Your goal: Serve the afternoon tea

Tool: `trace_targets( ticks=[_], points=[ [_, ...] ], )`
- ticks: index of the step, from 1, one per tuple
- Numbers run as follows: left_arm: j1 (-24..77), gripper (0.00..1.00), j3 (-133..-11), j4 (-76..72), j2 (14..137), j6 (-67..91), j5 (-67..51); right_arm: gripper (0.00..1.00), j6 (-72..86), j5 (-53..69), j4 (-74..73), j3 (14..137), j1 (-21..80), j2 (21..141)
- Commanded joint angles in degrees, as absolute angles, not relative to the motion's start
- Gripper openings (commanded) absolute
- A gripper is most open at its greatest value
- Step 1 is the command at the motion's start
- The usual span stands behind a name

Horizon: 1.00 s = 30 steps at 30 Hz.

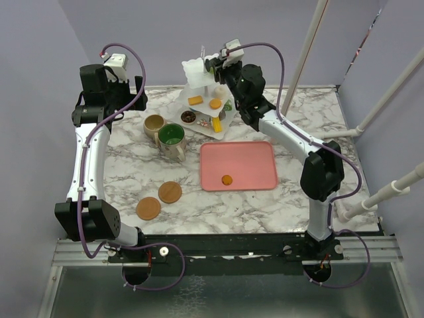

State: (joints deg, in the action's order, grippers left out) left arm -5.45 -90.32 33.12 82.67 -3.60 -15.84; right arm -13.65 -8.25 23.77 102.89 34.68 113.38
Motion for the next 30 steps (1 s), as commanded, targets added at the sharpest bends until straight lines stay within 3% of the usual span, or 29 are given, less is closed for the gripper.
trace_targets(
  ticks=[1,6,17,30],
  points=[
    [-5.97,0.99,-91.0,33.49,83.02,-4.08,-16.63,0.25,-14.34,-7.95,25.2,102.0,33.87,113.29],
    [-6.06,0.99,-90.87,33.48,82.66,-4.08,-16.61,0.29,-14.18,-8.57,26.02,100.63,33.27,113.25],
    [-6.15,0.99,-90.5,33.55,82.07,-4.28,-16.13,0.55,-14.48,-8.4,28.46,97.51,33.08,110.67],
    [-6.24,0.99,-90.57,33.57,82.08,-4.23,-16.34,0.59,-13.28,-4.13,28.95,88.78,33.23,98.18]
  ],
)
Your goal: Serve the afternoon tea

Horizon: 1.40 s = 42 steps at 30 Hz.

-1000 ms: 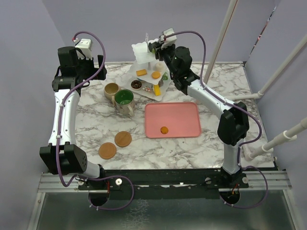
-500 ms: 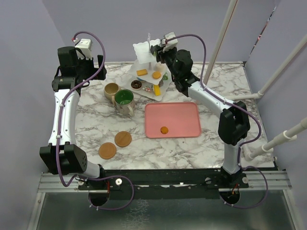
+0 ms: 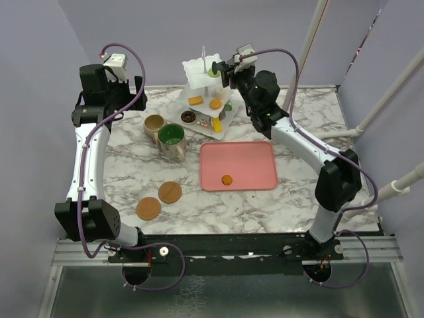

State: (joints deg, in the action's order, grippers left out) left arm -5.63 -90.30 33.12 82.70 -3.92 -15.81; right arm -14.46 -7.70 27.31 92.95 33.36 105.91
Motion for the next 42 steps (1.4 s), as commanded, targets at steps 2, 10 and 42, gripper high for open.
trace_targets(
  ticks=[2,10,42],
  points=[
    [-6.3,0.99,-90.59,33.5,82.3,-4.14,-16.5,0.59,-12.77,-1.89,27.68,84.86,33.58,94.82],
    [-6.33,0.99,-89.9,33.49,82.78,-3.96,-17.22,0.57,-12.66,-2.49,22.65,66.2,39.15,81.68],
    [-6.33,0.99,-84.95,32.61,79.81,-3.25,-19.5,0.55,-2.81,-20.77,21.7,35.42,57.63,78.07]
  ],
)
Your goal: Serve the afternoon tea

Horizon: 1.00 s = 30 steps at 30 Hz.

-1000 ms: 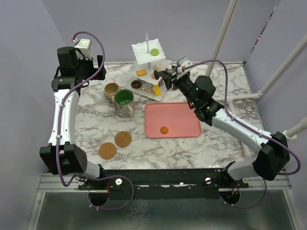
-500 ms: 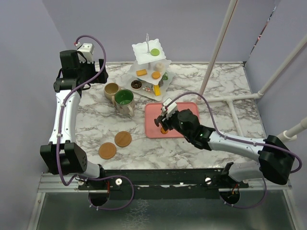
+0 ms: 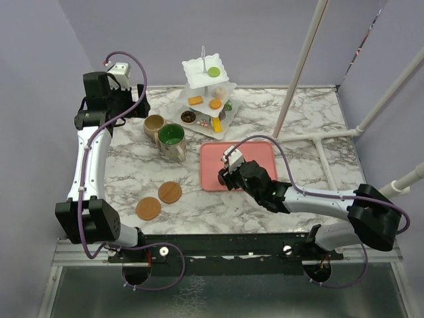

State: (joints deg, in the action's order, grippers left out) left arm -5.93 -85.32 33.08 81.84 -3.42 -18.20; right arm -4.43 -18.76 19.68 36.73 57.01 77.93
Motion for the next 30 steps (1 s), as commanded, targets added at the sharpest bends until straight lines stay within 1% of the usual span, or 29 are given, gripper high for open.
trace_targets(
  ticks=[1,4,9,18,21,25,30],
  points=[
    [-6.32,0.99,-85.03,32.61,79.85,-3.25,-19.5,0.55,-2.55,-20.7,21.66,35.08,57.61,77.86],
    [-6.33,0.99,-85.16,32.52,80.04,-3.21,-19.42,0.54,-1.85,-20.33,21.54,34.55,57.84,77.83],
    [-6.33,0.99,-85.0,32.43,80.2,-2.97,-19.47,0.49,-1.24,-20.36,20.83,34.63,58.41,78.97],
    [-6.33,0.99,-84.94,32.26,80.14,-3.19,-19.07,0.35,-2.88,-22.57,21.16,36.31,58.69,77.55],
    [-6.33,0.99,-85.12,32.26,80.24,-2.93,-19.16,0.32,-4.71,-23.4,21.98,39.64,58.71,77.75],
    [-6.41,0.99,-85.21,32.26,80.01,-3.06,-19.04,0.31,-9.0,-22.87,23.27,45.67,58.64,78.67],
    [-6.49,0.99,-85.23,32.24,79.72,-3.42,-18.55,0.3,-15.65,-20.76,24.82,56.82,57.56,82.27]
  ],
)
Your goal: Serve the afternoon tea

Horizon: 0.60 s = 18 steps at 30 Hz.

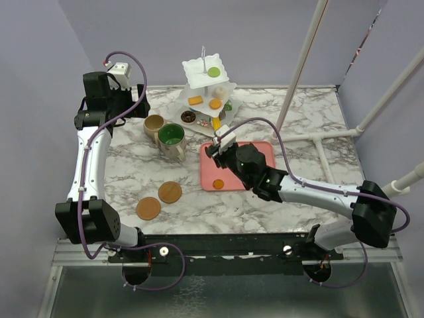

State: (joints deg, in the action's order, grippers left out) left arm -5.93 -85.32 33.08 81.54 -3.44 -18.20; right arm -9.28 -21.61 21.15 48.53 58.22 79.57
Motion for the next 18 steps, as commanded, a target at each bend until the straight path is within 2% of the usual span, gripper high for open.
trace_targets(
  ticks=[1,4,7,18],
  points=[
    [-6.48,0.99,-85.25,32.25,79.67,-3.41,-18.52,0.3,-16.17,-19.74,24.18,59.43,56.96,83.36],
    [-6.72,0.99,-85.36,32.26,79.23,-3.47,-18.46,0.3,-17.66,-18.37,22.7,65.75,55.95,85.8],
    [-7.09,0.99,-84.81,32.21,78.47,-4.06,-18.35,0.3,-17.53,-17.62,22.16,66.19,55.97,86.12],
    [-7.47,0.99,-84.67,32.17,79.51,-3.76,-19.54,0.34,-7.51,-15.97,19.09,49.91,55.98,79.09]
  ],
)
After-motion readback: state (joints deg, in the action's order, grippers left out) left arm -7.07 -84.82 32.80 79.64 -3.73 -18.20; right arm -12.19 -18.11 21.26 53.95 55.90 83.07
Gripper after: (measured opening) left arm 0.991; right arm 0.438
